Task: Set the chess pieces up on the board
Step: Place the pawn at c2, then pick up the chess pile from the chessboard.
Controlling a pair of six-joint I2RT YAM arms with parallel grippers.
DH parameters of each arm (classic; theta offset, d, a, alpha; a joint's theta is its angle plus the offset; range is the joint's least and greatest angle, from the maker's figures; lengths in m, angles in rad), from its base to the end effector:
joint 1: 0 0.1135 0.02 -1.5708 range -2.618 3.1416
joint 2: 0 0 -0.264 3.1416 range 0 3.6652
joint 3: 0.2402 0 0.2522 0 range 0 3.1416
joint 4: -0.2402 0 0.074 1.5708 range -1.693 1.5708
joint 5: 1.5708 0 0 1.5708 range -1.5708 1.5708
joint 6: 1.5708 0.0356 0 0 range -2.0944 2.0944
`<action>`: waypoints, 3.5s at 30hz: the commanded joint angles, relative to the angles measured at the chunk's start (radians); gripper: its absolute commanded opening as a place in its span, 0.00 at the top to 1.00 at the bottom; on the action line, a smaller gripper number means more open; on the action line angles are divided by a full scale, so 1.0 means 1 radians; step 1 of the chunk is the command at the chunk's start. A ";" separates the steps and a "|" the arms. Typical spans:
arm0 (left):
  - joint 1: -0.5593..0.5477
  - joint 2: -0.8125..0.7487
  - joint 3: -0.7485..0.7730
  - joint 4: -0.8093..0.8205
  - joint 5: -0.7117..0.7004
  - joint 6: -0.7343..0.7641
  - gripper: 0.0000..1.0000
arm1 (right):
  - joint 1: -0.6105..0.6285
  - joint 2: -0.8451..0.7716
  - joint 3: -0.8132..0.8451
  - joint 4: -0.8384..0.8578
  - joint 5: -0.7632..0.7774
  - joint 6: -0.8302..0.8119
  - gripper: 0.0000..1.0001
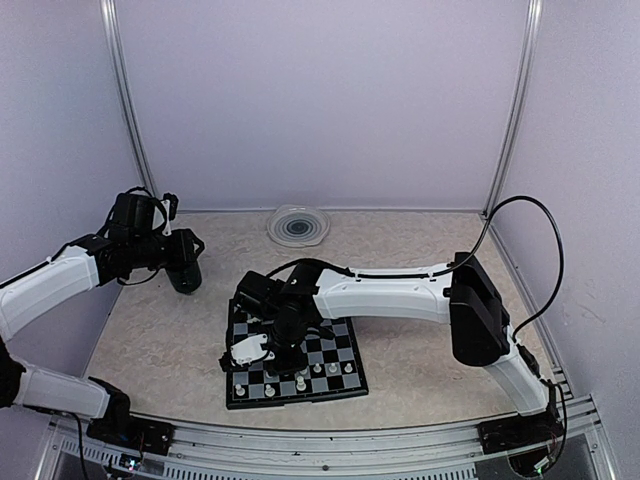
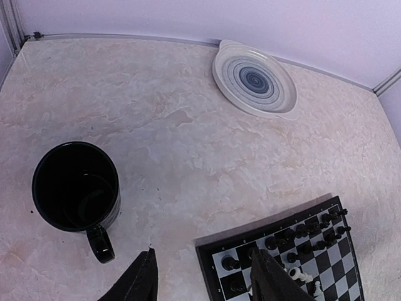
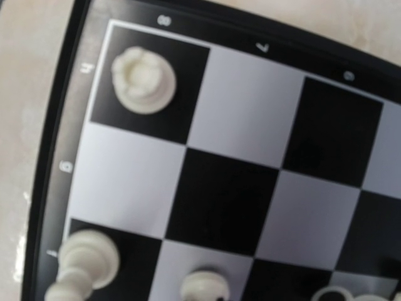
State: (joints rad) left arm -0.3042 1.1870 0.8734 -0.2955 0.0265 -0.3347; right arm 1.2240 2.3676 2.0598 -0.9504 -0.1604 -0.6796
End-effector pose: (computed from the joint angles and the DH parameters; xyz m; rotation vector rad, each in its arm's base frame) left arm 0.2502 -0.0795 0.2771 -0.0184 2.2065 -0.3893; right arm 0.1626 0.4665 0.1771 -2.3535 1.6321 0.3430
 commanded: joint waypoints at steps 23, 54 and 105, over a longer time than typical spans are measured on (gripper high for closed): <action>0.005 0.008 -0.013 0.011 0.023 0.009 0.48 | 0.020 -0.002 -0.003 -0.019 0.013 0.018 0.72; -0.424 0.387 0.084 -0.083 -0.134 0.163 0.53 | -0.524 -0.734 -0.853 0.436 -0.367 0.082 0.60; -0.435 0.517 0.087 -0.100 -0.092 0.181 0.65 | -0.526 -0.659 -0.843 0.397 -0.412 0.049 0.61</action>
State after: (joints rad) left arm -0.7315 1.6825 0.9424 -0.3832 -0.0681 -0.1661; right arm 0.7002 1.6951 1.2060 -0.5404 -0.5579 -0.6197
